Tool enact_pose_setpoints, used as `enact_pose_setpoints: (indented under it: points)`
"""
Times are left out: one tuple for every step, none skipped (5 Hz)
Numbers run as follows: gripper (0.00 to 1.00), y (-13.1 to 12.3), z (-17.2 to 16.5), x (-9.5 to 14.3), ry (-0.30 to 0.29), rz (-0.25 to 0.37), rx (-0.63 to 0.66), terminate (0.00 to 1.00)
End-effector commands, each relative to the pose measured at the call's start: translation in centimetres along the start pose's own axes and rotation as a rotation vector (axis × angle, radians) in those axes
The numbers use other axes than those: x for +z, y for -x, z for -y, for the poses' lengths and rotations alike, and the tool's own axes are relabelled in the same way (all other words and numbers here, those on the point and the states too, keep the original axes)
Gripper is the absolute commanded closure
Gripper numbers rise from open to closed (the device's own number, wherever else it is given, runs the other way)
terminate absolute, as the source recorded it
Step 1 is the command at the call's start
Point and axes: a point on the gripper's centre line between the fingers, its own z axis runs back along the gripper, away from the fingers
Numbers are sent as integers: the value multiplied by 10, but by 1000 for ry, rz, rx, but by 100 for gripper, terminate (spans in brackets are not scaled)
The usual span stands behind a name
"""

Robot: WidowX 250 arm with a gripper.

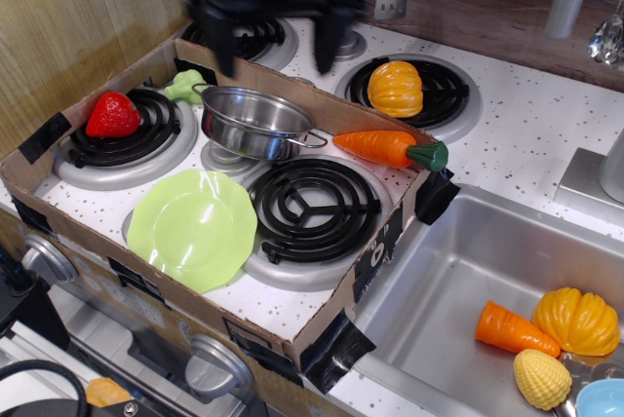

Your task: Put carrot on plate

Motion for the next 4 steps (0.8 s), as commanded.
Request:
enact_pose_setpoints:
  points:
    - [0, -35, 40, -41, 95, -57, 170, 0]
    - [0, -37, 54, -48, 64, -20, 366, 0]
    - [0, -36, 52, -48, 57, -56, 393, 0]
    - [0, -31, 51, -47, 55, -32, 452, 0]
